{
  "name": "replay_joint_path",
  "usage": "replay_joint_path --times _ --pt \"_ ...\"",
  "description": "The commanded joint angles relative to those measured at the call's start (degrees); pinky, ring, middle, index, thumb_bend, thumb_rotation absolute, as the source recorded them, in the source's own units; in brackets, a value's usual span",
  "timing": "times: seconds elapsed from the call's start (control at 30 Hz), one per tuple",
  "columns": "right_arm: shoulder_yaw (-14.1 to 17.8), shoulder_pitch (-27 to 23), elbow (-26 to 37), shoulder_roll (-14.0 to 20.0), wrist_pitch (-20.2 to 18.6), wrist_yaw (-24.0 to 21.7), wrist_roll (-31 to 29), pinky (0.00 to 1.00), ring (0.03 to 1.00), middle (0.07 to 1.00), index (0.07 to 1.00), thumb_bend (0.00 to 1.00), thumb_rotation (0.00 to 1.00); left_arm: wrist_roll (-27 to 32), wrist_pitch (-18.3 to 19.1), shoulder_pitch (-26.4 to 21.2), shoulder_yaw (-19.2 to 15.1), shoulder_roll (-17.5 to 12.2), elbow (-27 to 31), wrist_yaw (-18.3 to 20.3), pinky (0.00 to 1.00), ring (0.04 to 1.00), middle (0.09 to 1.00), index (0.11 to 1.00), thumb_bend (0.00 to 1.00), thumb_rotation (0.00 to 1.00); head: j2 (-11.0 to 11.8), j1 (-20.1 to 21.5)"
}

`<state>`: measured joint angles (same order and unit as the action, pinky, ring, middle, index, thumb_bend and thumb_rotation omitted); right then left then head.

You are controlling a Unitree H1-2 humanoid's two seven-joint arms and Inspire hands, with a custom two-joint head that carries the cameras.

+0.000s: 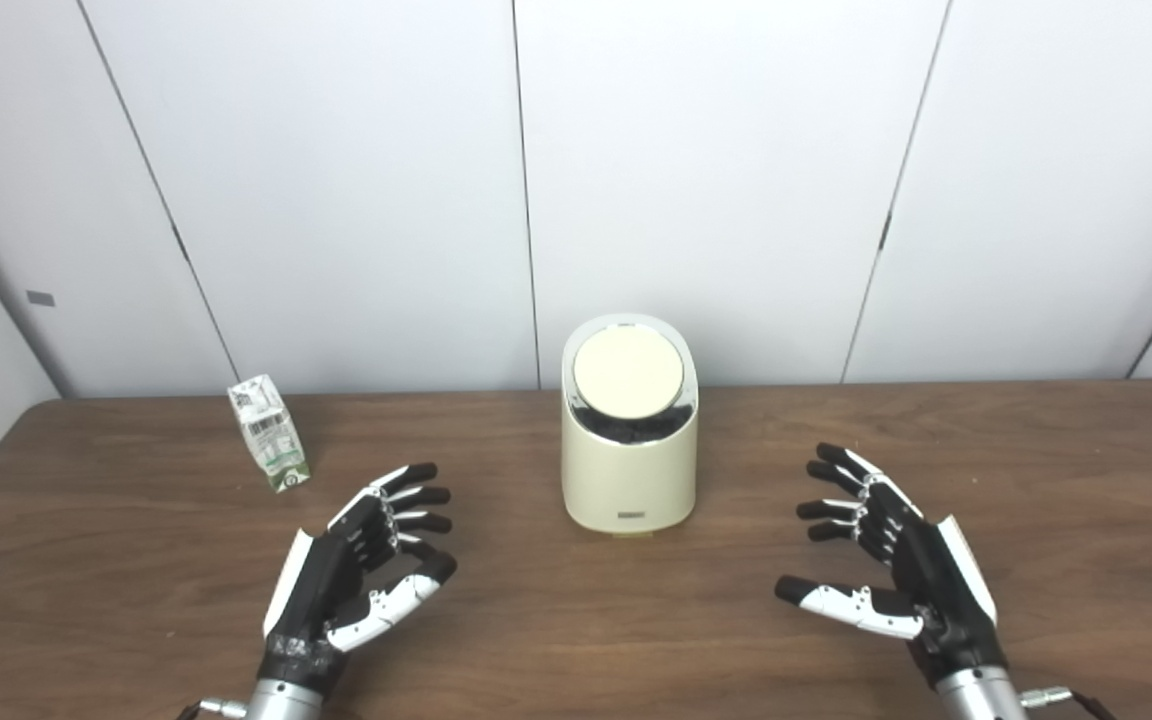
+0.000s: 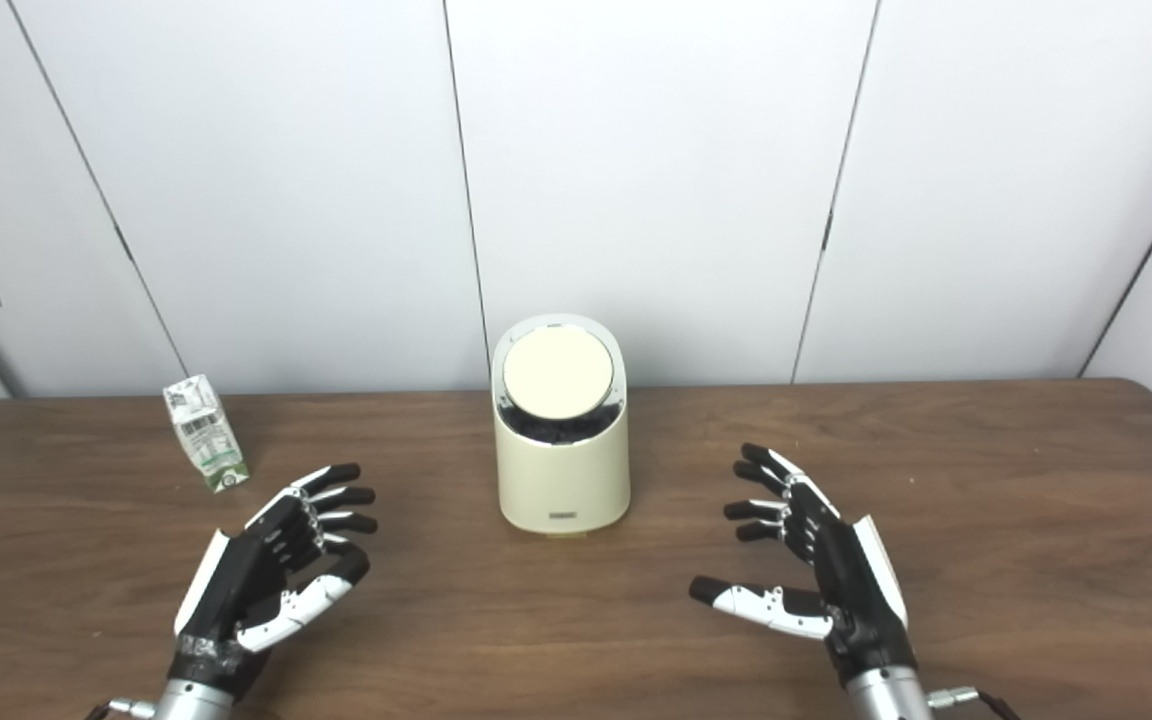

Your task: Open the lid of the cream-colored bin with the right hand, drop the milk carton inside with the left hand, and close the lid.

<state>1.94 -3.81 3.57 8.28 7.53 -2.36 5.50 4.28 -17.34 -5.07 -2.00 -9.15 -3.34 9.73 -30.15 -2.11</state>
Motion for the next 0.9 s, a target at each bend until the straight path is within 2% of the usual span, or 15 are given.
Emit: replay_joint_path --times 0.0,0.53,0.57,0.73,0.8,0.87 --pt "0.1 -1.2 2.0 0.1 1.4 0.3 -0.4 0.61 0.675 0.824 0.841 0.77 0.22 -0.4 -2.8 -1.7 -0.2 -0.5 0.7 -0.4 0.53 0.661 0.743 0.834 0.70 0.32 -0.1 0.0" --pt "0.1 -1.4 1.3 -0.2 1.8 0.5 -0.6 0.62 0.687 0.827 0.844 0.79 0.23 -0.5 -3.9 -1.8 -0.1 -0.6 -0.1 -0.2 0.54 0.665 0.751 0.835 0.71 0.35 0.8 -0.3" --pt "0.0 -1.5 1.2 -0.4 1.9 0.6 -0.5 0.61 0.684 0.825 0.843 0.78 0.23 -0.5 -3.9 -1.8 0.0 -0.6 -0.2 -0.2 0.53 0.665 0.750 0.833 0.71 0.35 1.5 -0.7" --pt "0.0 -3.1 1.1 -1.2 1.5 2.1 1.4 0.60 0.728 0.828 0.846 0.74 0.23 -0.4 -3.8 -1.7 -0.1 -0.6 -0.1 -0.2 0.53 0.665 0.747 0.829 0.70 0.32 1.8 -0.5" --pt "-0.2 -4.2 1.0 -0.8 1.3 2.0 2.1 0.62 0.751 0.848 0.860 0.73 0.24 -0.5 -4.5 -1.9 -0.1 -0.7 -0.7 -0.2 0.53 0.665 0.750 0.829 0.69 0.32 1.9 -0.5" --pt "-0.1 -5.6 0.6 -0.5 0.8 2.3 3.2 0.65 0.784 0.908 0.899 0.74 0.28 -0.5 -4.6 -2.1 -0.2 -0.7 -1.0 -0.3 0.52 0.663 0.749 0.829 0.70 0.33 2.0 -0.5"
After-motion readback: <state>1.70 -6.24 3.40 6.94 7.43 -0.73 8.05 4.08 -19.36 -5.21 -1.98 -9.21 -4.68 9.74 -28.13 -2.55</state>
